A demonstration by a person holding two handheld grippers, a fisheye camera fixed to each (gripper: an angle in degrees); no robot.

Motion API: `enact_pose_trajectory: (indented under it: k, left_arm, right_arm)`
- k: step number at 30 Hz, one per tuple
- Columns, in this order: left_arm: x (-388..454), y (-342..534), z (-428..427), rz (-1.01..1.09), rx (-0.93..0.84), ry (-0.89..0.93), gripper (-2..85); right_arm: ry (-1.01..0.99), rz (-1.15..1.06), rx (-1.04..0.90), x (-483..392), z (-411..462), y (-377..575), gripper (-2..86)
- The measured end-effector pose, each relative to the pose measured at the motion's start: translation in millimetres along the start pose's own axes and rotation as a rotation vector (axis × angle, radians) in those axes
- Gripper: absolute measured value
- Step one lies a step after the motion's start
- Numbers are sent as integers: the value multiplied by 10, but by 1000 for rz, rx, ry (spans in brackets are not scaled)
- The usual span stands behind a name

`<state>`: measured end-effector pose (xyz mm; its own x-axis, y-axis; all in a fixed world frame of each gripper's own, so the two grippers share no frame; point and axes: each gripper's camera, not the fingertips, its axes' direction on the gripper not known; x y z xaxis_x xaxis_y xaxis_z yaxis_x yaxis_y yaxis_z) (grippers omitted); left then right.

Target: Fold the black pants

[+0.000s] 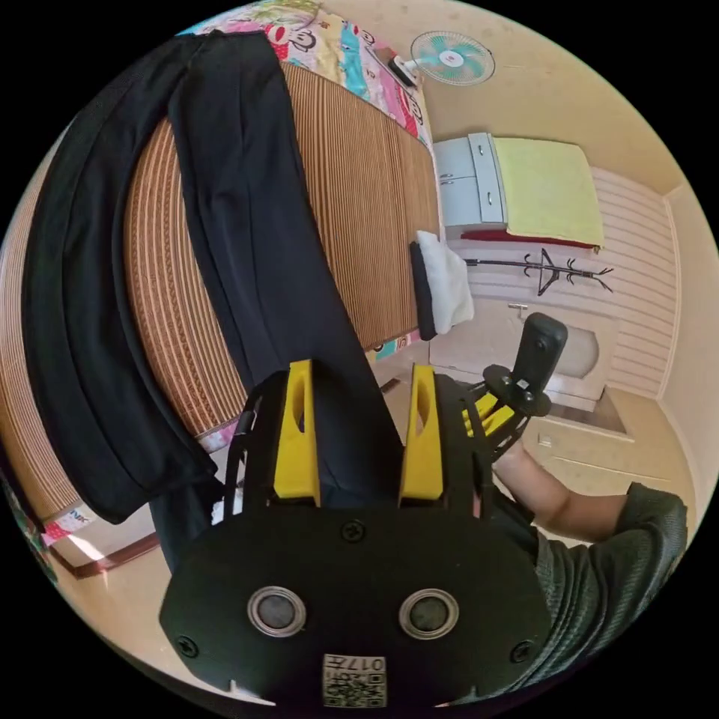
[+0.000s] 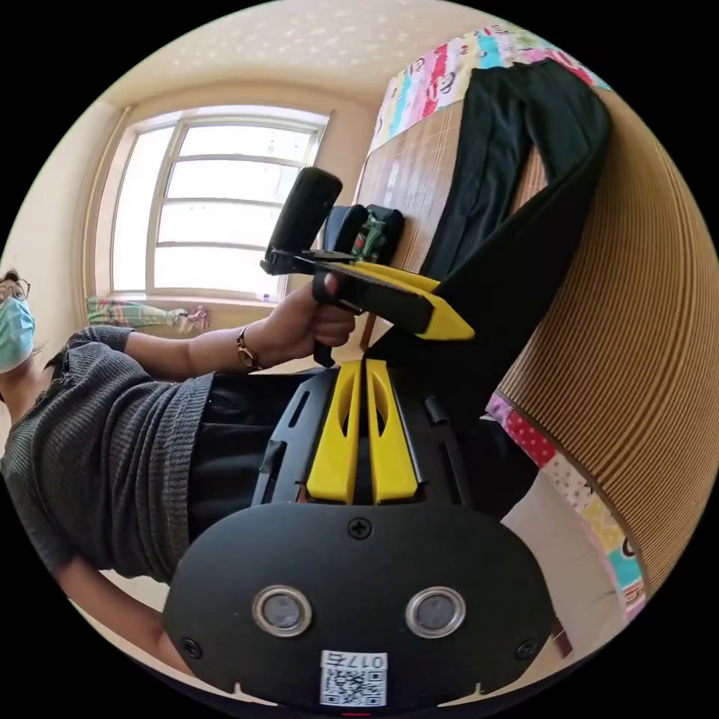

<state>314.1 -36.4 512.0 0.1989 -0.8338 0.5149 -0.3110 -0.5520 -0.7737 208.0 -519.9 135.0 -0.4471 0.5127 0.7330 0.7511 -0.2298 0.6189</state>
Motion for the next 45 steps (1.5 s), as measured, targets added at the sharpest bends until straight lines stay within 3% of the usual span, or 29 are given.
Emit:
enact_pose_trajectory:
  k: [2, 4, 9, 11, 13, 16, 18, 22, 24, 27, 31, 33, 38, 42, 45]
  left_arm:
    - [-13, 81, 26, -2, -56, -148, 52]
    - [-45, 198, 11, 25, -35, -205, 40]
    - [-412, 554, -62, -6, 67, -41, 34]
    - [-624, 722, -119, -55, 120, 19, 33]
    - [-759, 842, -160, -90, 155, 50, 32]
    - [-940, 1012, -180, -104, 203, 101, 32]
    - [-1051, 1106, -174, -111, 225, 132, 32]
    - [-1344, 1334, -164, -142, 296, 250, 33]
    - [-1493, 1447, -173, -147, 346, 318, 33]
    - [-1810, 1682, -206, -222, 440, 471, 32]
    - [-2254, 2097, -269, -346, 595, 718, 28]
    - [-2328, 2256, -367, -351, 628, 712, 28]
    - [-2596, 2693, -616, -391, 726, 633, 31]
    - [-2942, 2903, -642, -524, 735, 516, 34]
    - [-3188, 3000, -762, -637, 701, 363, 37]
  right_arm:
    - [-1, -29, -108, 14, 138, -164, 19]
    - [12, -41, -271, 170, 251, -322, 22]
    - [289, 84, -441, 888, -17, -773, 37]
    - [371, 209, -369, 1229, -374, -1165, 61]
    - [354, 366, -71, 1564, -1003, -1750, 93]
    - [338, 397, 176, 1925, -1404, -2444, 103]
    - [375, 438, 226, 2214, -1444, -2828, 107]
    - [230, 523, 409, 2704, -1324, -3402, 94]
    - [266, 565, 431, 2778, -1180, -3571, 65]
    - [555, 599, 418, 2527, -938, -3888, 37]
    - [854, 291, 348, 1647, -403, -4612, 26]
    - [926, 149, 309, 1266, -46, -4945, 25]
    - [817, 10, 258, 933, 996, -5650, 28]
    - [592, 66, 163, 1466, 1626, -5975, 39]
    - [379, 82, 258, 1745, 1588, -5693, 59]
